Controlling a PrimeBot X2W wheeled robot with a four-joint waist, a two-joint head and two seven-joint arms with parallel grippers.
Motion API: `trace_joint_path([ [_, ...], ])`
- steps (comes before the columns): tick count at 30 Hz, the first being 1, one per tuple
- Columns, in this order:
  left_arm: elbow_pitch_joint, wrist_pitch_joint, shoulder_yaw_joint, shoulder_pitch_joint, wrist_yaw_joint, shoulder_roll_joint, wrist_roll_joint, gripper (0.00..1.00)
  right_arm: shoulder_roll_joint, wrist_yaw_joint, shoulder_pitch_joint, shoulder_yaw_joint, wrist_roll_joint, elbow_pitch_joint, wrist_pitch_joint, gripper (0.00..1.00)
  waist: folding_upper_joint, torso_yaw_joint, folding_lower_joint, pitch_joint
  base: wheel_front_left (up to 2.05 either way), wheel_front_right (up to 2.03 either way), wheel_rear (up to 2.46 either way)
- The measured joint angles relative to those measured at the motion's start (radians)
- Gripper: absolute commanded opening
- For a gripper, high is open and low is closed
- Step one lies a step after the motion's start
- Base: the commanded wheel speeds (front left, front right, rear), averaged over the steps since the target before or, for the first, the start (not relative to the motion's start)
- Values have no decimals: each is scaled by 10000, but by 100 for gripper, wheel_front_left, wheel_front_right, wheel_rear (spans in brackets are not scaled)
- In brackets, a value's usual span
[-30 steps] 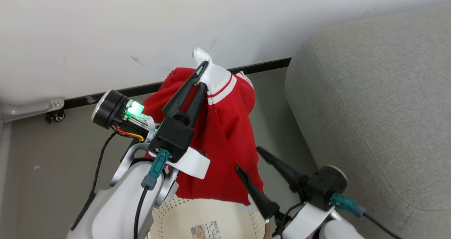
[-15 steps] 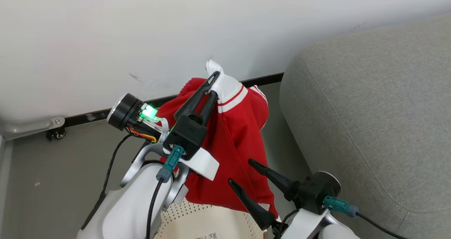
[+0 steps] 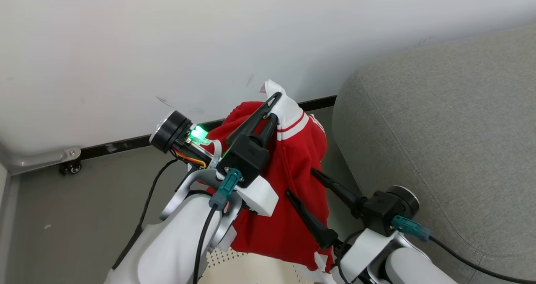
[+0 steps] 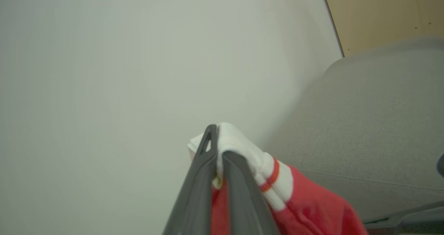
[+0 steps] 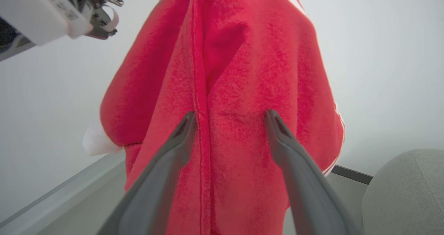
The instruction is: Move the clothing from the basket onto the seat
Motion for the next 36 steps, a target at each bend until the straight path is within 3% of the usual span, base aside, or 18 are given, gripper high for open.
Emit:
trace_joint_path([
  [6, 56, 176, -136, -123, -82, -125, 0, 0, 339, 0, -331, -38, -293, 355, -77, 100, 0, 4, 0, -65, 0, 0, 0],
  [19, -25, 245, -568, -344, -355, -380, 0, 0, 366, 0, -1476, -694, -1070, 1197, -75, 100, 0, 143, 0, -112, 0, 0, 0],
  [30, 2, 245, -867, -374, -610, -495, -23, 0, 637, 0, -2170, -169, -1507, 1639, -29, 100, 0, 228, 1, -39, 0, 0, 0],
  [31, 8, 245, -874, -384, -621, -499, -36, 0, 646, 0, -2224, -115, -1542, 1655, -33, 93, 0, 232, 0, -26, 0, 0, 0],
  [32, 12, 245, -880, -396, -656, -500, -79, 0, 642, 0, -2276, -56, -1597, 1680, -44, 65, 0, 237, 0, -13, 0, 0, 0],
  [33, 15, 245, -888, -415, -685, -504, -117, 0, 639, 0, -2336, 10, -1618, 1714, -54, 47, 0, 242, 0, 1, 0, 0, 0],
  [35, 21, 244, -888, -463, -690, -510, -157, 0, 642, 0, -2440, 88, -1662, 1751, -92, 33, 0, 250, 0, 31, 0, 0, 0],
  [36, 21, 244, -884, -494, -690, -510, -167, 0, 646, 0, -2473, 96, -1724, 1772, -176, 17, 0, 253, 1, 46, 0, 0, 0],
])
